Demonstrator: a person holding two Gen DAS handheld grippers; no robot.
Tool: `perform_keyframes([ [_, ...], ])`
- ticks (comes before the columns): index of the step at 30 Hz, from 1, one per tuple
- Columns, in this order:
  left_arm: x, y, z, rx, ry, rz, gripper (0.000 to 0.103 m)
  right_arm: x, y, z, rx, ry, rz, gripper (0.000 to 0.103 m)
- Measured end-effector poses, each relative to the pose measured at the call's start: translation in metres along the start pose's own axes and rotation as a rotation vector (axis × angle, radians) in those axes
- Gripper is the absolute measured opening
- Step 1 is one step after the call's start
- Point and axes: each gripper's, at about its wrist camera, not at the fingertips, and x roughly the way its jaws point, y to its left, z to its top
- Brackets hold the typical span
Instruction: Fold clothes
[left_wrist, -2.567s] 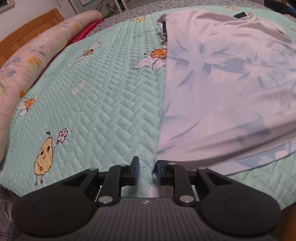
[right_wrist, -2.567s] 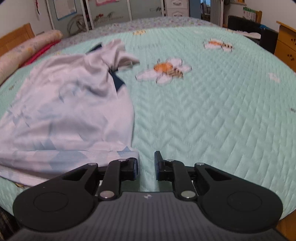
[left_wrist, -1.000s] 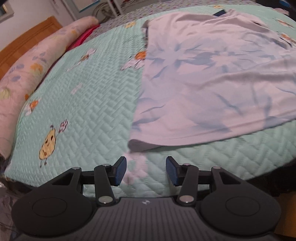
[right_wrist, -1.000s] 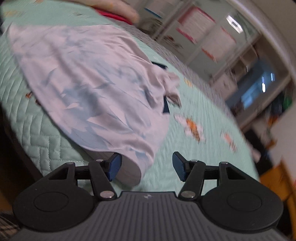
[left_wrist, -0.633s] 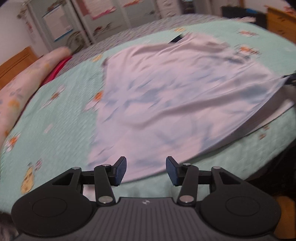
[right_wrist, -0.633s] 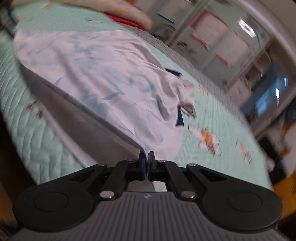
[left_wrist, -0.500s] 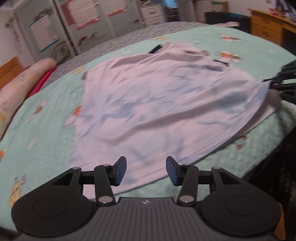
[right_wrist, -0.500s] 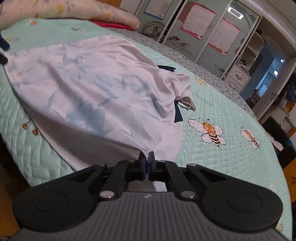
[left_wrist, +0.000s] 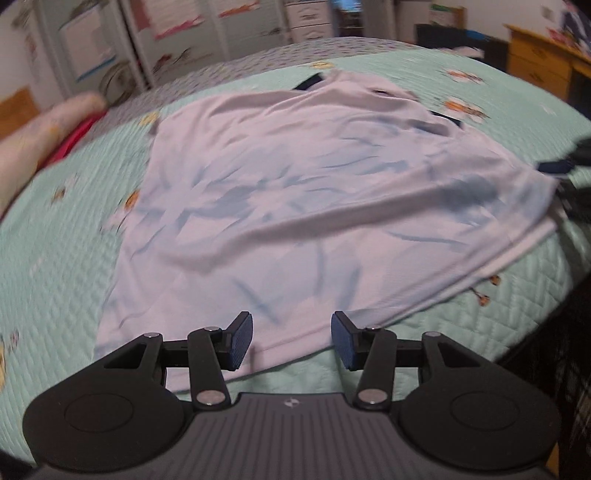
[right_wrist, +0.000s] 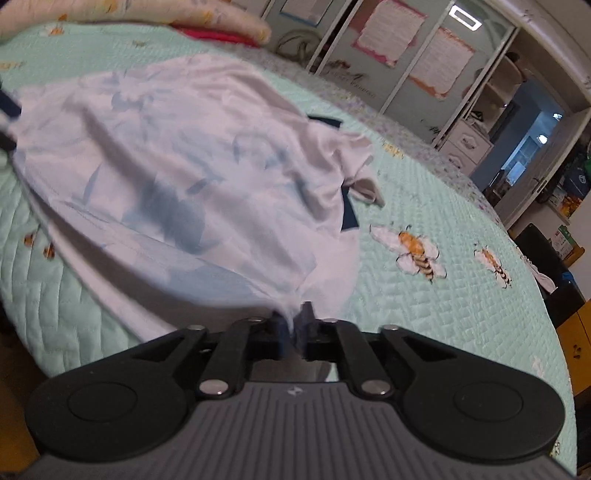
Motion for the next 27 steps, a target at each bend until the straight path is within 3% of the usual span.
perform_keyframes([
  [1, 0.004, 0.005, -0.001, -0.011, 0.008, 0.003, 0.051, -0.001, 0.001, -0.002, -0.001, 0.005, 0.0, 0.034],
  [5, 0.021, 0.021, -0.003, -0.039, 0.045, 0.009, 0.051, -0.013, -0.006, -0.006, 0.044, 0.027, 0.01, 0.045],
  [11, 0.033, 0.041, 0.0, -0.079, 0.04, -0.001, 0.053, -0.039, -0.021, -0.002, 0.178, 0.031, 0.104, 0.048],
  [13, 0.038, 0.05, -0.001, -0.086, 0.032, 0.035, 0.057, -0.045, -0.023, 0.002, 0.225, 0.023, 0.13, 0.048],
  [16, 0.051, 0.075, -0.003, -0.154, 0.028, 0.09, 0.071, -0.046, -0.025, 0.012, 0.341, -0.001, 0.224, 0.048],
  [20, 0.038, 0.102, 0.002, -0.288, 0.016, 0.119, 0.059, -0.038, -0.02, 0.024, 0.505, -0.016, 0.432, 0.048],
  [23, 0.012, 0.098, 0.0, -0.279, -0.034, 0.092, 0.059, -0.032, 0.013, 0.033, 0.378, 0.004, 0.458, 0.047],
  [27, -0.011, 0.073, -0.013, -0.22, -0.014, -0.017, 0.059, -0.023, 0.046, 0.037, 0.295, 0.038, 0.538, 0.047],
])
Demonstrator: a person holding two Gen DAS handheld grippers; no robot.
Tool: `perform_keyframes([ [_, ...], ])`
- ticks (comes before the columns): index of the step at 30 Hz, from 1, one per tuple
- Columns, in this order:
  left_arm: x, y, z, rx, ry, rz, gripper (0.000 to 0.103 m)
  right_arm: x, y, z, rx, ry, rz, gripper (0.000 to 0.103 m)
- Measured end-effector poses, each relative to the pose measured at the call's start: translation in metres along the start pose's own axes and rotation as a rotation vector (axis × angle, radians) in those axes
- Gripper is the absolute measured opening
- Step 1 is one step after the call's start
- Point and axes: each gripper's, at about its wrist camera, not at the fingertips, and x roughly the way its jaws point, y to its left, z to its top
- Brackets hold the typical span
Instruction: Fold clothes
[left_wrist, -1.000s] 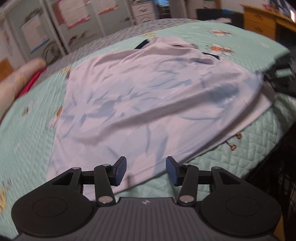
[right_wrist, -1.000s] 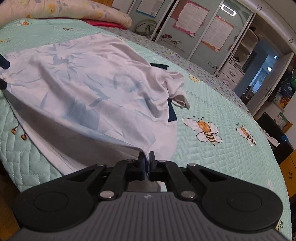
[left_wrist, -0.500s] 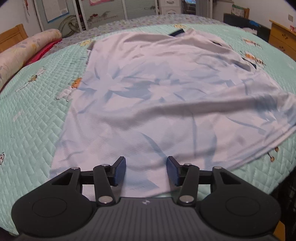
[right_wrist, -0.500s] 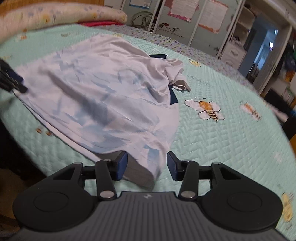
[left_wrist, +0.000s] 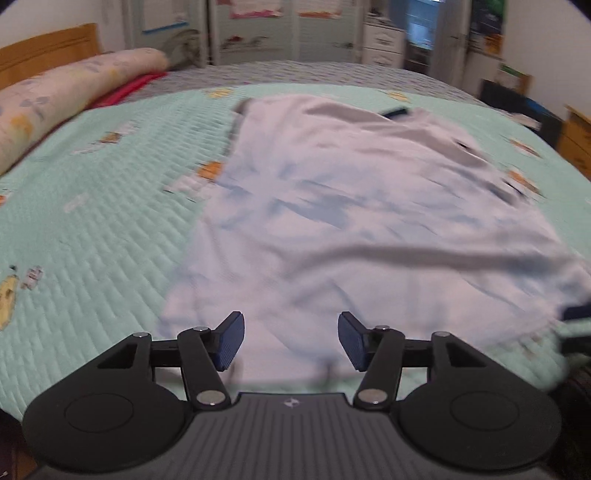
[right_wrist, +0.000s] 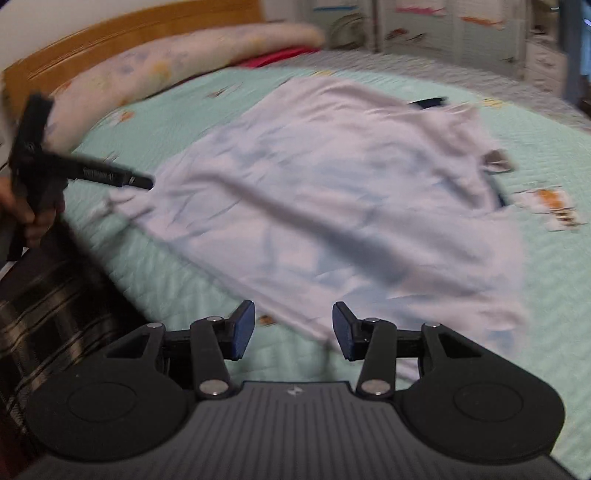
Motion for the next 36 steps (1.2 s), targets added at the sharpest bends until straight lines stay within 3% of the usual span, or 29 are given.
perform_keyframes([
  [5, -0.01, -0.031, -0.026, 0.114, 0.066, -0.06, 0.059, 0.01, 0.011, -0.005, -0.082, 0.052, -0.032, 0.047],
  [8, -0.013, -0.019, -0.031, 0.016, 0.067, -0.068, 0.059, -0.001, -0.002, -0.006, -0.042, 0.049, -0.044, 0.047],
  [12, -0.013, 0.024, -0.029, -0.262, 0.043, -0.019, 0.057, -0.013, -0.024, -0.007, 0.075, 0.02, -0.05, 0.047],
  [14, -0.01, 0.039, -0.03, -0.345, 0.041, -0.014, 0.055, -0.014, -0.027, -0.008, 0.081, 0.015, -0.065, 0.048],
  [17, -0.008, 0.047, -0.028, -0.355, 0.014, 0.024, 0.053, -0.012, -0.022, -0.009, 0.056, 0.019, -0.073, 0.048],
  [30, 0.002, 0.063, -0.016, -0.338, -0.009, 0.037, 0.053, -0.006, -0.012, -0.006, 0.038, 0.035, -0.055, 0.048],
  [36, 0.012, 0.053, -0.015, -0.088, 0.004, -0.006, 0.053, -0.003, -0.013, -0.005, 0.043, 0.046, -0.055, 0.048],
])
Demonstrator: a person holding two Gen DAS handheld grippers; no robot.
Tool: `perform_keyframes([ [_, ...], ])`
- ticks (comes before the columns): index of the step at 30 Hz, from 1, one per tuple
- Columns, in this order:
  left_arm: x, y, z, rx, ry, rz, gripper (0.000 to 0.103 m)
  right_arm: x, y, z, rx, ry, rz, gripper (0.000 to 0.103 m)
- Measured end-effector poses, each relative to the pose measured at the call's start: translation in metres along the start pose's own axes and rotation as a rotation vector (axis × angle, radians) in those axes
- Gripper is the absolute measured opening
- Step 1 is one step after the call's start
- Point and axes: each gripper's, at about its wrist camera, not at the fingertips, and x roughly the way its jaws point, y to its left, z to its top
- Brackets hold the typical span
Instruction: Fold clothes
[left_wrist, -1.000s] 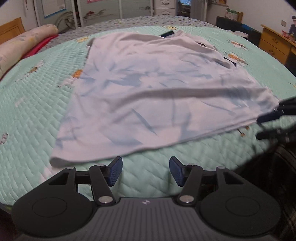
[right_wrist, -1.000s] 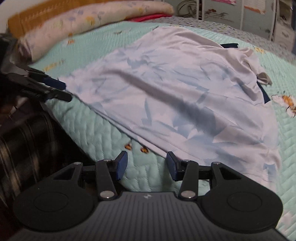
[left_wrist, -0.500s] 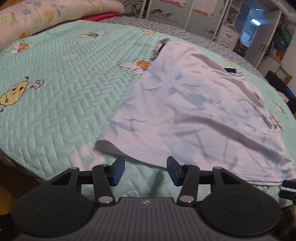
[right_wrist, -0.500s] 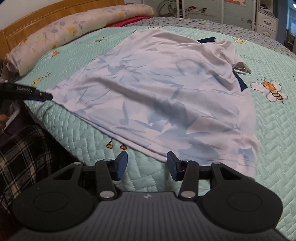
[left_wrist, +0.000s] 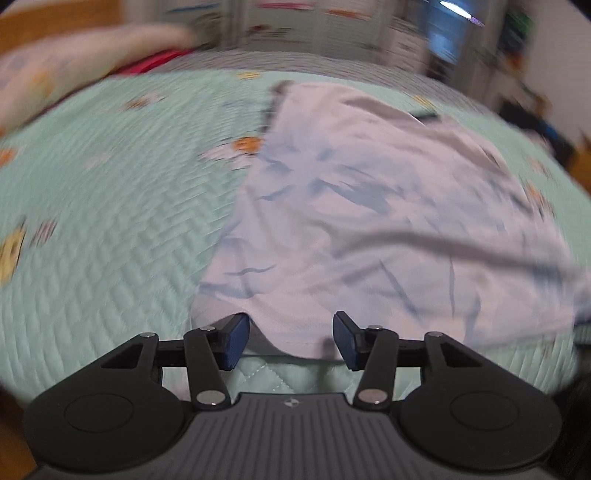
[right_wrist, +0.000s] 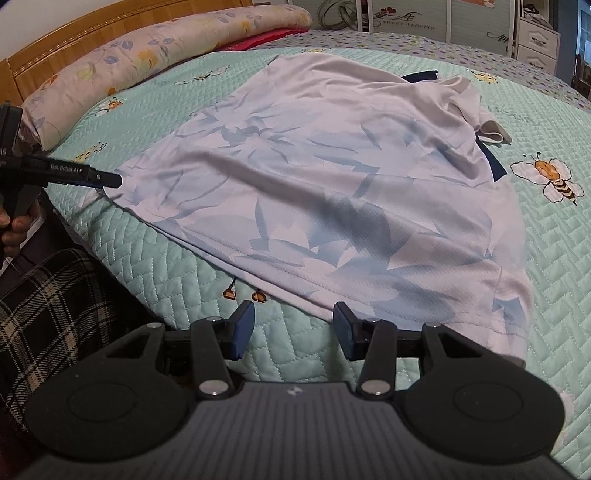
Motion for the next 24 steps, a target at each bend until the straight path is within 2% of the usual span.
perform_keyframes([
  [3, 0.007, 0.0, -0.002, 0.135, 0.025, -0.045, 0.053, 0.001, -0.001, 0.0, -0.004, 0.009, -0.007, 0.048],
  [9, 0.007, 0.004, -0.002, 0.246, 0.067, -0.118, 0.053, 0.002, -0.004, 0.0, 0.004, 0.018, -0.013, 0.048],
  [12, 0.005, -0.002, -0.006, 0.311, 0.074, -0.125, 0.053, 0.003, -0.004, 0.0, 0.003, 0.023, -0.016, 0.048],
  [17, 0.003, -0.022, -0.012, 0.514, 0.036, -0.071, 0.053, 0.007, 0.0, 0.001, -0.011, 0.032, -0.025, 0.048],
  [24, 0.007, -0.032, -0.014, 0.735, 0.037, -0.025, 0.055, 0.007, 0.002, 0.0, -0.014, 0.038, -0.039, 0.048],
])
